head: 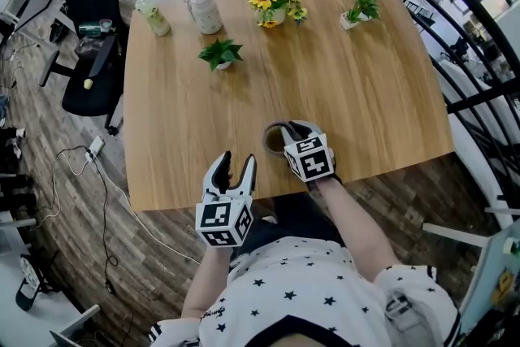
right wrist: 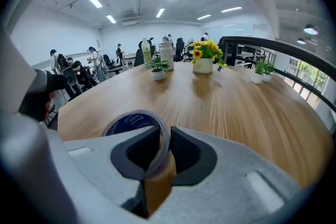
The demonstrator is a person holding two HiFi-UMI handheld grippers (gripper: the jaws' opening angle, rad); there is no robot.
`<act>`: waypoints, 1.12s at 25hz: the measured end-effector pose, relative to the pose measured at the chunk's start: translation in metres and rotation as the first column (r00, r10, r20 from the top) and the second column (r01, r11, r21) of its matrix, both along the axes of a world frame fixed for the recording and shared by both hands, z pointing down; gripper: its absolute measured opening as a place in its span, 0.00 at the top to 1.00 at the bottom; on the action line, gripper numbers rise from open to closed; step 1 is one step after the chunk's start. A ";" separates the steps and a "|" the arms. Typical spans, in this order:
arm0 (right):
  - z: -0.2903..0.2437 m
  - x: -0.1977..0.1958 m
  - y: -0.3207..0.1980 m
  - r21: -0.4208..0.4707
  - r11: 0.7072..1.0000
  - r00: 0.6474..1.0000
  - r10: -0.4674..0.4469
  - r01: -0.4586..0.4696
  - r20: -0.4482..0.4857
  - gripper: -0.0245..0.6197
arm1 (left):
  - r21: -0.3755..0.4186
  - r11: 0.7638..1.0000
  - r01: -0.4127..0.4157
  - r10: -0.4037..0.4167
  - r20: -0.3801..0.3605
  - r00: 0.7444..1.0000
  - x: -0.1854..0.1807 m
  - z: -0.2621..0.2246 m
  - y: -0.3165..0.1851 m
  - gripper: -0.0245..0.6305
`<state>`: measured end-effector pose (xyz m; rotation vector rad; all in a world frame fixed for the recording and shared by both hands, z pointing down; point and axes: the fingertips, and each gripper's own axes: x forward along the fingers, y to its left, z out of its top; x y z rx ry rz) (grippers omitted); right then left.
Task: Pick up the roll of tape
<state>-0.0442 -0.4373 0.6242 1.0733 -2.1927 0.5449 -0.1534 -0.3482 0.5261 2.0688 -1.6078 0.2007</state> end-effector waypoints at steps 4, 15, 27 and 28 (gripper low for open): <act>-0.010 0.003 0.011 0.021 1.000 1.000 0.012 -0.012 0.009 0.85 | 0.014 1.000 -0.003 0.003 0.001 1.000 0.000 -0.007 0.008 0.64; -0.050 0.003 0.045 0.095 0.995 0.998 0.021 -0.027 0.061 0.85 | 0.064 0.998 -0.012 0.011 0.009 1.000 0.003 -0.027 0.038 0.64; -0.089 0.004 0.089 0.170 0.985 0.995 0.022 -0.038 0.093 0.85 | 0.110 0.994 -0.026 0.024 0.022 0.999 0.006 -0.049 0.078 0.64; -0.093 0.005 0.093 0.175 0.984 0.995 0.022 -0.039 0.096 0.85 | 0.114 0.993 -0.027 0.025 0.023 0.999 0.006 -0.051 0.081 0.64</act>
